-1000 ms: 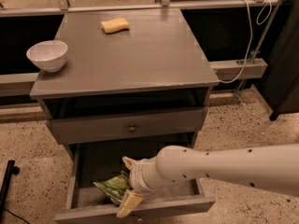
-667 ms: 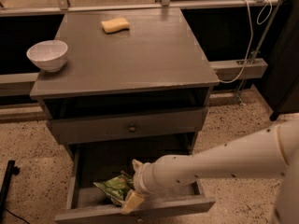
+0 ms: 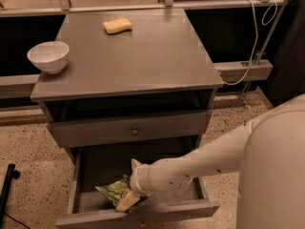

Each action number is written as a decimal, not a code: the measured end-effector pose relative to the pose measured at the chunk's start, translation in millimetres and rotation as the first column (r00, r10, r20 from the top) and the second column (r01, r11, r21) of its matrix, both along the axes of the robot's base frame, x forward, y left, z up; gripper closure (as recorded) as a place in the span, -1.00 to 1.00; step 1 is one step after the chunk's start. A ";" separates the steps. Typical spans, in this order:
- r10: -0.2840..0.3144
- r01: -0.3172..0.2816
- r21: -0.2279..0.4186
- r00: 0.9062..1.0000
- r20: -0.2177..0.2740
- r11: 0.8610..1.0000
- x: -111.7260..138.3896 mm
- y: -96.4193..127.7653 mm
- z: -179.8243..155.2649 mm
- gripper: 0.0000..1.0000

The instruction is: Pick green jalapeno chip bag from middle drawer and place on counter

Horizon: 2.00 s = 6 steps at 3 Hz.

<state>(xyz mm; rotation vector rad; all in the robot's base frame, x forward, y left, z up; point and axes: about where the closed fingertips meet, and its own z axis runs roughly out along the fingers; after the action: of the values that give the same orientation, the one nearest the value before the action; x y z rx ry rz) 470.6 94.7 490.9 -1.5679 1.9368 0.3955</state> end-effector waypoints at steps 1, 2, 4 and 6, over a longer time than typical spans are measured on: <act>0.045 -0.044 0.005 0.999 -0.030 0.999 -7.5 9.4 -8.4 -1.00; 0.120 -0.118 0.034 0.992 -0.039 0.992 -15.5 20.5 -14.9 -1.00; 0.137 -0.138 -0.005 0.990 -0.039 0.990 -21.0 11.7 -44.6 0.01; 0.328 -0.349 0.105 0.928 0.179 0.931 -12.6 43.1 -6.6 1.00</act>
Offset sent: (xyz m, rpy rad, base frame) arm -0.0243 0.0281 -0.0202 0.0789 0.0449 0.2088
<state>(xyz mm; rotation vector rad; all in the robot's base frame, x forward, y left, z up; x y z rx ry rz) 458.0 137.7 484.3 -1.7889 1.4868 0.5157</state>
